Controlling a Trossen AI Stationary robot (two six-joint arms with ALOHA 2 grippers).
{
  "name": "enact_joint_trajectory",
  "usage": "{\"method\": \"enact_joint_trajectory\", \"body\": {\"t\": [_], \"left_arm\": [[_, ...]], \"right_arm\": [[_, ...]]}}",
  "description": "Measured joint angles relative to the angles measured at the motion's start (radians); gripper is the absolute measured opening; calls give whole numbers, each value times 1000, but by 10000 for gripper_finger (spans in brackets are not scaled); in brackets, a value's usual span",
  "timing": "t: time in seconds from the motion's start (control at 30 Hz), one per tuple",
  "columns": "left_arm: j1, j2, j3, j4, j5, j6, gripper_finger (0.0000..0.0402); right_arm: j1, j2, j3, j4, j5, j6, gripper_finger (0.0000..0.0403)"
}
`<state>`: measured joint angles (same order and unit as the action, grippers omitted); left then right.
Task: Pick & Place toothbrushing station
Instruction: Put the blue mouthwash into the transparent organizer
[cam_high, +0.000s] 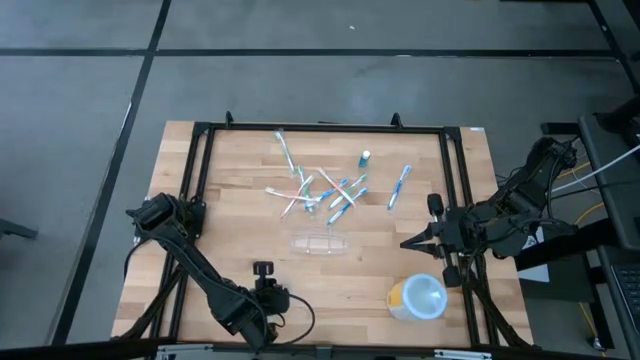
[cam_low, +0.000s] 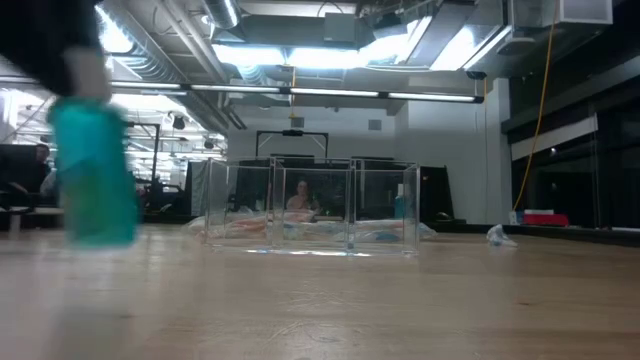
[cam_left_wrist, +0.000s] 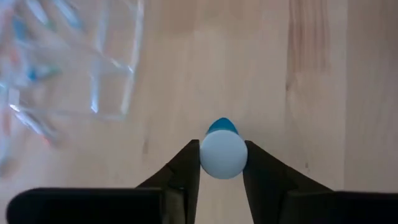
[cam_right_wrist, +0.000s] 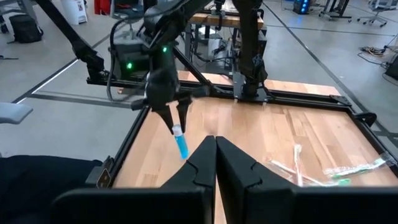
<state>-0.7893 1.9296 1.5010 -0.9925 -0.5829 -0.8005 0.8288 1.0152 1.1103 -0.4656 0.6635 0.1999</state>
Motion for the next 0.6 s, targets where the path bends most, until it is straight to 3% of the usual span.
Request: {"method": "enact_joint_trajectory", "body": {"t": [0.23,0.3,0.47,0.6], "left_arm": [[6,-117,35,46,-278,73,90],[23,-166,36,61,-318,79,90],[154,-260,36,57,-232,105,90],[304,-298,36,58,-70,143,90]], "right_arm": [[0,23,0,1,-1,9,13],[0,32,0,1,-1,8,13],[8,40,0,0,1,-6,13],[31,37,0,0,8,-25,14]]}}
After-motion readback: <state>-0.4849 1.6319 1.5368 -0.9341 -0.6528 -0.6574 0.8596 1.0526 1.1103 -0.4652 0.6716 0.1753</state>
